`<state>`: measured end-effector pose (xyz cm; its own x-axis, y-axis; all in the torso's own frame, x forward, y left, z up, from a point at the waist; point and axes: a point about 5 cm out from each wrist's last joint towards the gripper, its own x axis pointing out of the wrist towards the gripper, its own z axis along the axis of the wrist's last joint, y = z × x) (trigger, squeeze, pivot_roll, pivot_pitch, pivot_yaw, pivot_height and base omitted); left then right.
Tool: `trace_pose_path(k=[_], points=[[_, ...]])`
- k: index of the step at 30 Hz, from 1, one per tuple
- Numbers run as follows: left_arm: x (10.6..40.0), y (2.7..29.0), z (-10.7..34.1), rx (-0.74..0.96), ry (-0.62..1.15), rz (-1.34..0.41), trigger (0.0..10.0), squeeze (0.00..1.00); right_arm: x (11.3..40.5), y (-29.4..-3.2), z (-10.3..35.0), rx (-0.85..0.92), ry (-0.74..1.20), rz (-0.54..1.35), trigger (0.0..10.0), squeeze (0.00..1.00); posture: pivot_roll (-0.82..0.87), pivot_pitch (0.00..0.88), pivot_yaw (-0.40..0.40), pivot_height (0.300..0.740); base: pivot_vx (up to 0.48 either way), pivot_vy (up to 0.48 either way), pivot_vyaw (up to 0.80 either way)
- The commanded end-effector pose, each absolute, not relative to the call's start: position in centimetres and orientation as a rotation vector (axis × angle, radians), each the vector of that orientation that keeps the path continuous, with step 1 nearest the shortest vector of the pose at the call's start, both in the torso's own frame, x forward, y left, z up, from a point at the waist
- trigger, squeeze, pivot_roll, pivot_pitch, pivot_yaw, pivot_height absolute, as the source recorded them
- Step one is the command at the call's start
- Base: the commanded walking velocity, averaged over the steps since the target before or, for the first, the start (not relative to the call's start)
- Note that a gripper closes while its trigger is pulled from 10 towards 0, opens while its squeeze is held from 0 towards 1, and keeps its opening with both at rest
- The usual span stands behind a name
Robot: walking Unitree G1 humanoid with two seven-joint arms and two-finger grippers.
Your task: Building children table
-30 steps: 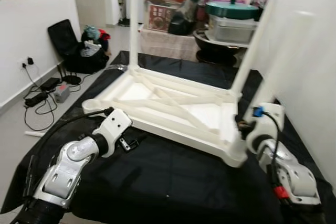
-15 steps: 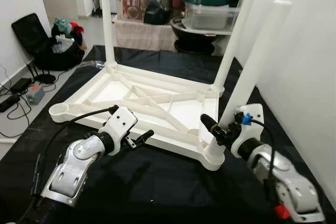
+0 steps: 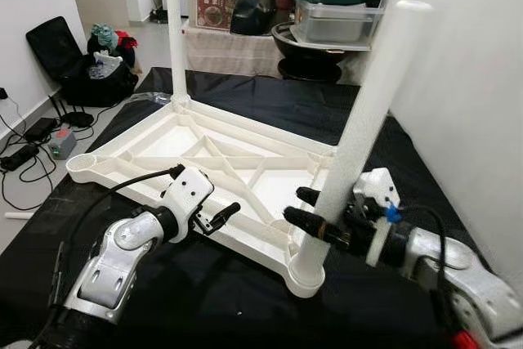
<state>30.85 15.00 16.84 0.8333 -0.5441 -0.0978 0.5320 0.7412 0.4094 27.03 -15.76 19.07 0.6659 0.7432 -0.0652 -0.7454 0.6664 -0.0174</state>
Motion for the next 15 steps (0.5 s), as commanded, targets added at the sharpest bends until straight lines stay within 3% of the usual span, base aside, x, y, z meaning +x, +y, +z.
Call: trace_pose_path(k=[1, 2, 3, 4, 7, 9, 11, 12, 13, 14, 15], points=[[30.7, 15.1, 16.7, 0.449, -0.025, -0.593, 10.0, 0.0, 30.1, -19.0, 15.9, -0.094, 0.243, 0.391, 0.0, 0.0, 0.09, 0.0, -0.104, 0.74, 0.0, 0.0, 0.0], [30.7, 15.1, 16.7, 0.449, -0.025, -0.593, 10.0, 0.0, 30.1, -19.0, 15.9, -0.094, 0.243, 0.391, 0.0, 0.0, 0.09, 0.0, -0.104, 0.74, 0.0, 0.0, 0.0], [30.8, 15.1, 16.7, 0.45, -0.026, -0.591, 10.0, 0.0, 30.9, -20.6, 15.0, -0.106, 0.309, 0.199, 0.0, 0.0, 0.09, 0.0, -0.104, 0.74, 0.0, 0.0, 0.0], [30.9, 15.0, 16.8, 0.45, -0.03, -0.583, 10.0, 0.0, 31.0, -24.6, 13.6, -0.082, 0.361, -0.213, 0.0, 0.0, 0.09, 0.0, -0.103, 0.74, 0.0, 0.0, 0.0], [31.0, 15.0, 16.8, 0.449, -0.031, -0.58, 10.0, 0.0, 30.5, -25.1, 13.3, -0.067, 0.359, -0.277, 0.0, 0.0, 0.08, 0.0, -0.099, 0.74, 0.0, 0.0, 0.0], [31.1, 14.9, 16.9, 0.449, -0.031, -0.577, 10.0, 0.0, 30.1, -23.4, 13.3, -0.083, 0.343, -0.199, 0.0, 0.0, 0.08, 0.0, -0.094, 0.74, 0.0, 0.0, 0.0], [31.1, 14.9, 16.9, 0.449, -0.031, -0.577, 10.0, 0.0, 30.1, -23.4, 13.3, -0.083, 0.343, -0.199, 0.0, 0.0, 0.08, 0.0, -0.094, 0.74, 0.0, 0.0, 0.0], [31.1, 14.9, 16.8, 0.45, -0.03, -0.579, 10.0, 0.0, 30.1, -21.1, 13.9, -0.042, 0.303, -0.065, 4.2, 0.0, 0.08, 0.0, -0.091, 0.74, 0.0, 0.0, 0.0], [31.1, 14.9, 16.8, 0.45, -0.03, -0.579, 10.0, 0.0, 30.1, -21.1, 13.9, -0.042, 0.303, -0.065, 4.2, 0.0, 0.08, 0.0, -0.091, 0.74, 0.0, 0.0, 0.0], [31.1, 14.8, 16.8, 0.45, -0.028, -0.584, 10.0, 0.0, 29.8, -18.4, 15.1, -0.004, 0.231, 0.124, 10.0, 0.0, 0.07, 0.0, -0.085, 0.74, 0.0, 0.0, 0.0], [31.2, 14.7, 16.7, 0.449, -0.028, -0.591, 10.0, 0.0, 29.4, -16.4, 16.3, 0.047, 0.157, 0.284, 10.0, 0.0, 0.07, 0.0, -0.084, 0.74, 0.0, 0.0, 0.0]])
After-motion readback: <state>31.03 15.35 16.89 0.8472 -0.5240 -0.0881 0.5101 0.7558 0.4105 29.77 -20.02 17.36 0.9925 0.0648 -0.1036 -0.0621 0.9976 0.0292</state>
